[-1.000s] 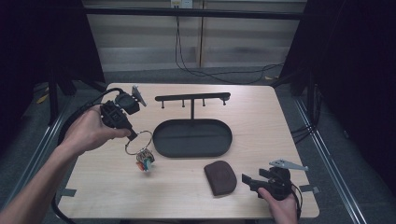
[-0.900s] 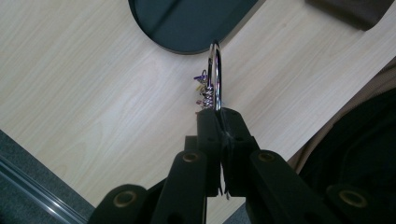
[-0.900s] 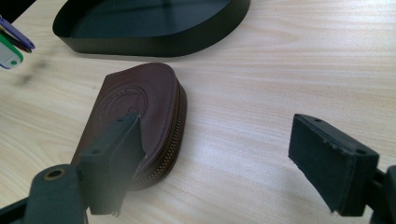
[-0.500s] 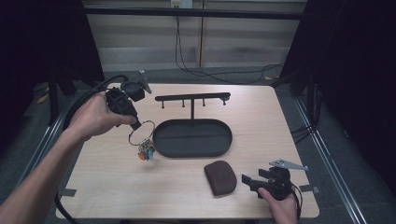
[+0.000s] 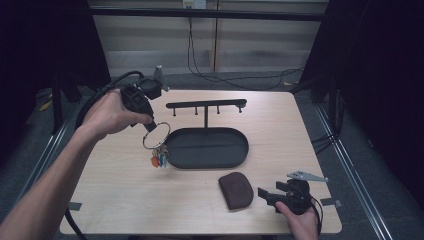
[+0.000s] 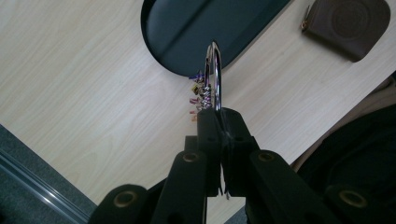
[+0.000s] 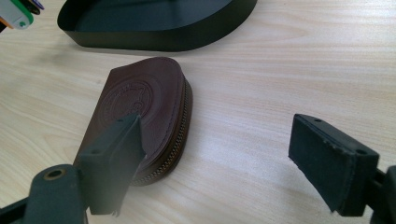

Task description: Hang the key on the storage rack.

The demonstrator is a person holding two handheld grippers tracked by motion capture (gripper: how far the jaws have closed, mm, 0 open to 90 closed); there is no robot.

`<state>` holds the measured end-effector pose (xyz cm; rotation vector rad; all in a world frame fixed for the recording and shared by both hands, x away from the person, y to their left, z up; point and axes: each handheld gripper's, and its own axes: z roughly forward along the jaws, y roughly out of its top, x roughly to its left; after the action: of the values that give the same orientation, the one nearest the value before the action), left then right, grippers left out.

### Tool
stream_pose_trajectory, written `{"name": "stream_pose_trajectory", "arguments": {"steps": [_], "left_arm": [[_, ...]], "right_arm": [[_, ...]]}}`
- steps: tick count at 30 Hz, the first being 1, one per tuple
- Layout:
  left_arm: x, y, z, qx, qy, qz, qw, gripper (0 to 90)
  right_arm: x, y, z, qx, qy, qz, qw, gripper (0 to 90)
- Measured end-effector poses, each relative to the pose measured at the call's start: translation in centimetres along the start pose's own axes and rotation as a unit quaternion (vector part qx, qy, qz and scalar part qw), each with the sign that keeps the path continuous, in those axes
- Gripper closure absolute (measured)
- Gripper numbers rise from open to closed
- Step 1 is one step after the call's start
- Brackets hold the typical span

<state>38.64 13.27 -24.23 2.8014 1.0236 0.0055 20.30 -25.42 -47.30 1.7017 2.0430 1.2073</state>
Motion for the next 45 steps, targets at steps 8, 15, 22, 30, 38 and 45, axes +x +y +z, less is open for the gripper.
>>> {"name": "stream_pose_trajectory", "arguments": {"steps": [8,15,22,30,38,45], "left_arm": [[0.8,1.8,0.3,0.001,-0.014,-0.010,0.9999,88.0],[1.7,3.3,0.6,-0.004,-0.017,-0.028,0.9995,88.0],[2.9,4.7,2.0,-0.012,-0.010,-0.044,0.9989,88.0],[3.9,5.3,3.2,-0.016,-0.022,-0.052,0.9983,88.0],[4.9,5.0,4.7,-0.021,-0.034,-0.066,0.9970,88.0],[4.9,4.9,5.7,-0.034,-0.038,-0.067,0.9964,87.6]], "right_arm": [[0.0,0.0,0.0,-0.001,0.002,0.001,1.0000,17.6],[-0.1,0.0,0.0,0.001,0.004,0.000,1.0000,17.6],[-0.1,0.0,0.0,0.003,0.007,0.004,1.0000,17.6],[-0.3,0.1,0.2,0.005,0.006,0.004,1.0000,17.6],[-0.2,0.1,0.2,0.004,0.007,0.002,1.0000,17.6],[-0.2,0.1,0.2,0.004,0.007,-0.002,1.0000,17.4]]}}
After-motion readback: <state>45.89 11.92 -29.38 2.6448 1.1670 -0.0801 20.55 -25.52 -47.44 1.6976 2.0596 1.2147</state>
